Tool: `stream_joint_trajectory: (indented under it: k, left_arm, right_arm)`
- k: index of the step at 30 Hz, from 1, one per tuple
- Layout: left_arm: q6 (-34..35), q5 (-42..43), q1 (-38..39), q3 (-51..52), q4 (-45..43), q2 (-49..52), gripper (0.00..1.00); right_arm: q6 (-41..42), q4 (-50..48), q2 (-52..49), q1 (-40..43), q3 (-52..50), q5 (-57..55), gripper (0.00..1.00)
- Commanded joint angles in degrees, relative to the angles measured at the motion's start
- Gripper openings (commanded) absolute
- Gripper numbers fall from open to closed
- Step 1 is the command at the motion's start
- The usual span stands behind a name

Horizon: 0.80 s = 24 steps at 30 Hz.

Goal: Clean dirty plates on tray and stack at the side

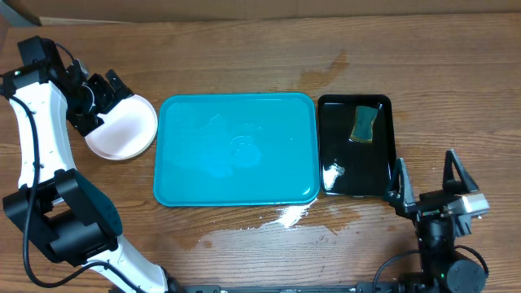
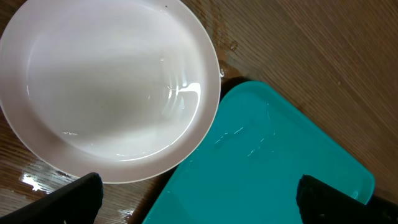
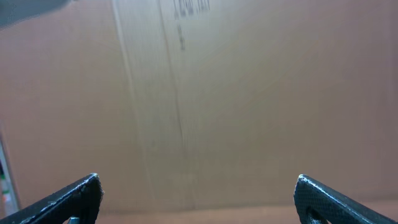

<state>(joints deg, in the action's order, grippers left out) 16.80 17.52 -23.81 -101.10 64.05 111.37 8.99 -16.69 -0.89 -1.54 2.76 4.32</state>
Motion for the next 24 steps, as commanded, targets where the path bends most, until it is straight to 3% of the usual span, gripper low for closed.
stream_joint_trajectory:
  k: [1,13,24]
  left_arm:
    - [0.1,-0.2,0.0,-1.4,0.0,-1.1,1.0]
    - [0.1,-0.2,0.0,-1.4,0.0,-1.1,1.0]
    - [0.1,-0.2,0.0,-1.4,0.0,-1.1,1.0]
  right_arm:
    - [0.7,0.3,0.7,0.5,-2.2,0.1,1.0]
    - [1.5,21.4,0.7,2.3,-2.3,0.6,1.0]
    - [1.5,21.1,0.4,2.3,-2.3,0.5,1.0]
